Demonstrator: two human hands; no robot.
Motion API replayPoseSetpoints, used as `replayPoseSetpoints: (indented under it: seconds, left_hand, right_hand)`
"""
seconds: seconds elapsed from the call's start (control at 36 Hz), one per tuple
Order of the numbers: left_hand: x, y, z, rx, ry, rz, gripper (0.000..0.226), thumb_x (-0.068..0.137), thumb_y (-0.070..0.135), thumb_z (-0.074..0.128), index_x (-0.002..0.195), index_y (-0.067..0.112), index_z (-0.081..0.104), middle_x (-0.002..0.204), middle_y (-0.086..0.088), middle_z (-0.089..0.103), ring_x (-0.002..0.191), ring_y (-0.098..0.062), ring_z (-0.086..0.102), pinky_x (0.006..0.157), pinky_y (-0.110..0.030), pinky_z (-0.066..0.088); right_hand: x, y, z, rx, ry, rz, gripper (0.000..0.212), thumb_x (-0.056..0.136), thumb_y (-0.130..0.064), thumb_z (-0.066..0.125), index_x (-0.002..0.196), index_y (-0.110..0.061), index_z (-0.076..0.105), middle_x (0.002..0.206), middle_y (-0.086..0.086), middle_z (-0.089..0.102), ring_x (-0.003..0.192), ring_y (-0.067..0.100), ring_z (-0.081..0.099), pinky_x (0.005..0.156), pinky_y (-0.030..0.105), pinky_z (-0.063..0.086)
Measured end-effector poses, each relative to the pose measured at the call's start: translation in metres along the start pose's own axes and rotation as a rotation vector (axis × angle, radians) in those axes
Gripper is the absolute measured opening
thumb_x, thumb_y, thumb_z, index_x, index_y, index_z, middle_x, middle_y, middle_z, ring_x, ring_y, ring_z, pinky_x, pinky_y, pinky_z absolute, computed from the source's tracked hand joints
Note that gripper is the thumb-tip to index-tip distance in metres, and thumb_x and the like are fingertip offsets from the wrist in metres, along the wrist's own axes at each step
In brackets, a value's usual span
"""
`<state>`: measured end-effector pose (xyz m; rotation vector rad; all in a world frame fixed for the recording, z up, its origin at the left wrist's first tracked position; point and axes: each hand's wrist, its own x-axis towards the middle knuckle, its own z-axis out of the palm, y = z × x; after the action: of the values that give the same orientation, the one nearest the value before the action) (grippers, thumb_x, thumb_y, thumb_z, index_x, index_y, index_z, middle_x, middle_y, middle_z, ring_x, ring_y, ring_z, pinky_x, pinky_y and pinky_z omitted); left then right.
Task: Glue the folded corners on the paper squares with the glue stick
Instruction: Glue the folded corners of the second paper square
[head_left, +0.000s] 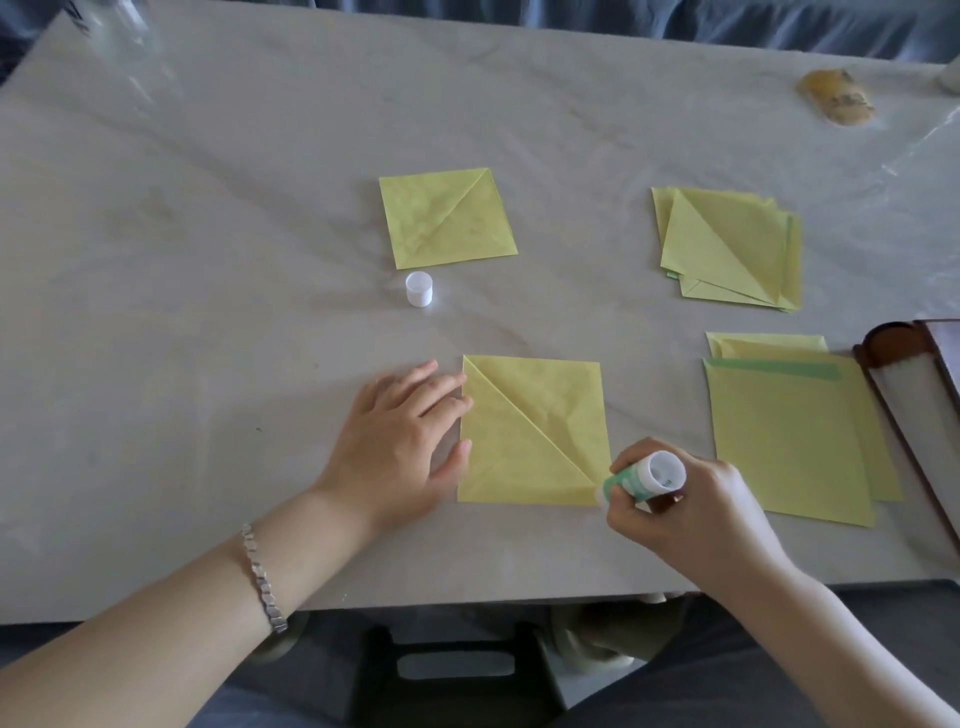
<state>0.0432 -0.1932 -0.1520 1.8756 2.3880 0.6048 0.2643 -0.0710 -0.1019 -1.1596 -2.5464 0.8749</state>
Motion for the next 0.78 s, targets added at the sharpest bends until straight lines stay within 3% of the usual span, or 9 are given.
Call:
replayPoseSetpoints:
  seconds: [0.06,0.14,0.25,0.42,0.5,0.56,0.78]
  left_hand:
    - [0.006,0.004,-0.001,-0.029,0.027,-0.030,0.040,0.082,0.038,0.041,0.091,0.013,0.072,0.113,-0.002,0.067,0.110,-0.022,0.055,0.089,-0.032,0.031]
    - [0.018,0.010,-0.004,-0.085,0.033,-0.123,0.036,0.083,0.038,0.043,0.080,0.013,0.068,0.100,0.001,0.067,0.094,-0.019,0.053,0.078,-0.031,0.037]
    - [0.042,0.011,-0.009,-0.201,-0.048,-0.298,0.024,0.088,0.015,0.056,0.110,0.008,0.060,0.111,-0.004,0.058,0.105,-0.024,0.049,0.088,-0.034,0.040]
    - [0.075,0.011,-0.018,-0.296,-0.247,-0.389,0.031,0.090,0.006,0.049,0.119,0.014,0.052,0.118,0.000,0.050,0.108,-0.022,0.048,0.094,-0.038,0.040]
    - [0.084,0.011,-0.023,-0.229,-0.310,-0.369,0.026,0.088,0.002,0.048,0.110,0.016,0.051,0.108,0.004,0.047,0.105,-0.022,0.048,0.088,-0.036,0.042]
    - [0.088,0.011,-0.025,-0.188,-0.337,-0.357,0.029,0.088,-0.001,0.044,0.109,0.017,0.051,0.103,0.007,0.044,0.104,-0.020,0.048,0.085,-0.032,0.042]
    - [0.092,0.004,-0.025,-0.170,-0.423,-0.404,0.028,0.090,0.003,0.042,0.109,0.021,0.052,0.102,0.003,0.057,0.095,-0.017,0.056,0.076,-0.025,0.041]
  right_hand:
    - [0.002,0.001,-0.006,-0.022,-0.018,0.031,0.015,0.061,-0.017,0.071,0.063,-0.025,0.058,0.050,-0.001,0.056,0.063,0.015,0.053,0.046,0.029,0.044]
    - [0.007,-0.001,-0.016,0.076,0.075,0.074,0.013,0.063,-0.018,0.069,0.062,-0.026,0.060,0.051,-0.002,0.058,0.060,0.009,0.054,0.048,0.016,0.041]
    - [0.024,-0.013,-0.026,0.230,0.239,0.058,0.010,0.064,-0.030,0.063,0.067,-0.038,0.057,0.071,-0.018,0.061,0.056,0.003,0.054,0.049,0.007,0.038]
    - [0.052,-0.033,-0.022,0.417,0.285,0.018,0.026,0.074,-0.012,0.070,0.079,-0.037,0.061,0.071,-0.007,0.065,0.062,0.010,0.057,0.054,0.012,0.042]
    - [0.064,-0.040,-0.016,0.455,0.276,0.018,0.027,0.075,-0.013,0.071,0.084,-0.037,0.063,0.081,-0.018,0.064,0.064,0.010,0.058,0.055,0.013,0.044]
    - [0.070,-0.042,-0.012,0.478,0.275,0.028,0.027,0.075,-0.013,0.072,0.085,-0.037,0.063,0.077,-0.016,0.066,0.063,0.010,0.057,0.053,0.013,0.043]
    - [0.083,-0.035,-0.006,0.561,0.276,0.112,0.025,0.077,-0.012,0.071,0.089,-0.034,0.065,0.076,-0.009,0.066,0.061,0.006,0.055,0.054,0.016,0.042]
